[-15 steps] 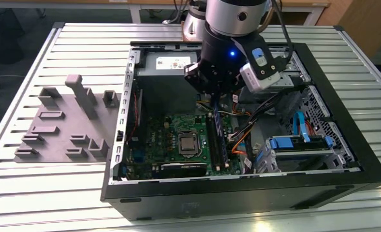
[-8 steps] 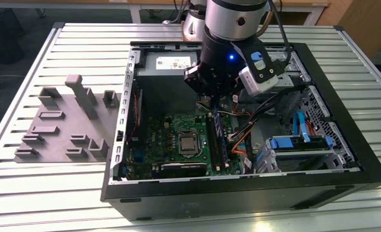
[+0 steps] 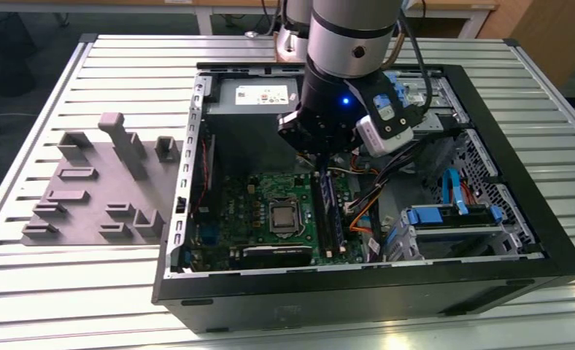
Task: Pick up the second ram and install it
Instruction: 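Insert the second ram into the second slot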
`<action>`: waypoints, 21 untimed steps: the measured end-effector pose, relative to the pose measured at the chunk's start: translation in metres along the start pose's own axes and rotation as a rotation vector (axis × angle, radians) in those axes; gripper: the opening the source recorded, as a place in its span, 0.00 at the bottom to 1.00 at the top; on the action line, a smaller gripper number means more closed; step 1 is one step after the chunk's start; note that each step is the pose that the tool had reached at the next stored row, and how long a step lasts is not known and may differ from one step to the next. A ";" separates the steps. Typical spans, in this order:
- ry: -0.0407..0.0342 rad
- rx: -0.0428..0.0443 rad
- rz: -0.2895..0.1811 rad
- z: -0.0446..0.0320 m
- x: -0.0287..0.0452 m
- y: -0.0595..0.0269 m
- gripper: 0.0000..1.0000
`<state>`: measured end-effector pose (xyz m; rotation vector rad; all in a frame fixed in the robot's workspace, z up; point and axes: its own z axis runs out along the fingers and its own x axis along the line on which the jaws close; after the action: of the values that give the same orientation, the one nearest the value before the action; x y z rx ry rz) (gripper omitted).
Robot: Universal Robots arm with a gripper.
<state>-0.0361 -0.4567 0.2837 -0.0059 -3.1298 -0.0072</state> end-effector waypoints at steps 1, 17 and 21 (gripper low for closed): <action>0.0001 0.0000 0.000 0.0011 0.0000 0.0000 0.14; 0.0001 -0.0002 0.000 0.0076 -0.0001 0.0000 0.14; 0.0001 -0.0001 0.000 0.0117 -0.0002 0.0000 0.14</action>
<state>-0.0360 -0.4567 0.2720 -0.0058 -3.1296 -0.0074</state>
